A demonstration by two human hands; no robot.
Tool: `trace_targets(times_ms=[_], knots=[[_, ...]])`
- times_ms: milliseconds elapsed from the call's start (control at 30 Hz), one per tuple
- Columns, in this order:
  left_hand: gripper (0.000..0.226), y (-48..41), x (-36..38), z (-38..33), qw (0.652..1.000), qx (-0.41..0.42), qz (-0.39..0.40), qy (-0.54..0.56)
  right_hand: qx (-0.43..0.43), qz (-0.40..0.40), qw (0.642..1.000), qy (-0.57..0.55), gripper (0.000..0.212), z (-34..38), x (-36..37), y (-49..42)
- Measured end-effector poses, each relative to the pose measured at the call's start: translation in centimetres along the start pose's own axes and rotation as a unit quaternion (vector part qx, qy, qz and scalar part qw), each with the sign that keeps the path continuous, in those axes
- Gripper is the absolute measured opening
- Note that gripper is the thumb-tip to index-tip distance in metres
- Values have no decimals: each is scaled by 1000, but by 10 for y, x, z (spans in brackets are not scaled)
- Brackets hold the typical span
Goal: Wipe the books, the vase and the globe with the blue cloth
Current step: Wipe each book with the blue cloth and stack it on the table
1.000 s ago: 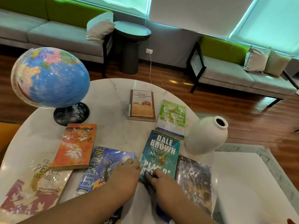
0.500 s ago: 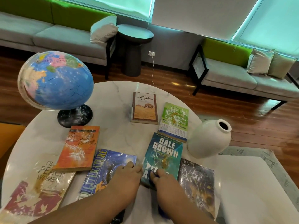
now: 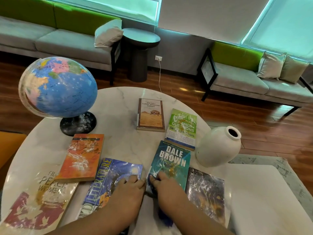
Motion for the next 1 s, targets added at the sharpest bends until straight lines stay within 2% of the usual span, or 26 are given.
trace_targets(times_ms=[100, 133, 233, 300, 400, 433, 467, 533, 567, 633, 667, 733, 867, 900, 967, 1000], knots=[[41, -1, -2, -1, 1000, 1, 10, -24, 16, 13, 995, 100, 66, -6, -9, -13], [41, -1, 0, 0, 1000, -1, 13, -26, 11, 22, 993, 117, 68, -1, -9, -11], [44, 0, 4, 3, 999, -9, 24, -21, -20, 51, 995, 83, 46, 12, 3, -4], [43, 0, 1, 1, 999, -6, 24, -29, 3, 46, 997, 60, 47, -1, -2, -8], [35, 0, -5, -3, 999, -2, 32, -34, 24, 33, 988, 150, 81, -18, -7, -16], [29, 1, -3, -3, 998, -3, 50, -37, 14, 27, 986, 162, 83, -11, -8, -12], [26, 2, 0, -3, 997, -2, 59, -44, -5, 28, 987, 156, 79, -4, -5, -8], [27, 2, 6, -1, 997, -4, 71, -40, -47, 43, 994, 93, 55, 7, 9, 4], [29, 2, 5, 0, 997, -7, 71, -37, -50, 40, 997, 52, 41, 5, 10, 10], [30, 1, -3, -2, 997, -17, 70, -34, -10, -8, 1000, -21, 31, -16, 1, 13], [27, -1, -8, -5, 997, -13, 65, -39, 19, -27, 999, -27, 30, -28, -2, 14], [27, -6, -6, -10, 994, -7, 93, -48, 28, -27, 999, 0, 42, -32, -6, 21], [33, -13, 9, -6, 990, -33, 130, -51, -45, -30, 999, -11, 39, -14, -6, 40], [37, -15, 12, -3, 990, -44, 129, -44, -35, -41, 998, -22, 39, -21, -8, 40], [46, -18, 7, -8, 988, -43, 133, -63, 39, -58, 997, -27, 37, -53, -14, 35], [45, -19, 7, -10, 988, -36, 136, -67, 57, -48, 997, -2, 40, -62, -12, 32]])
Point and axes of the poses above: each hand's wrist, its own y-axis away from the middle knuckle, its own x-axis out of the palm, z = x × y, the point moved 10 cm from there along -y, towards the middle knuckle, and after that the axes turned 6 degrees about y, right-handed, at the moved point
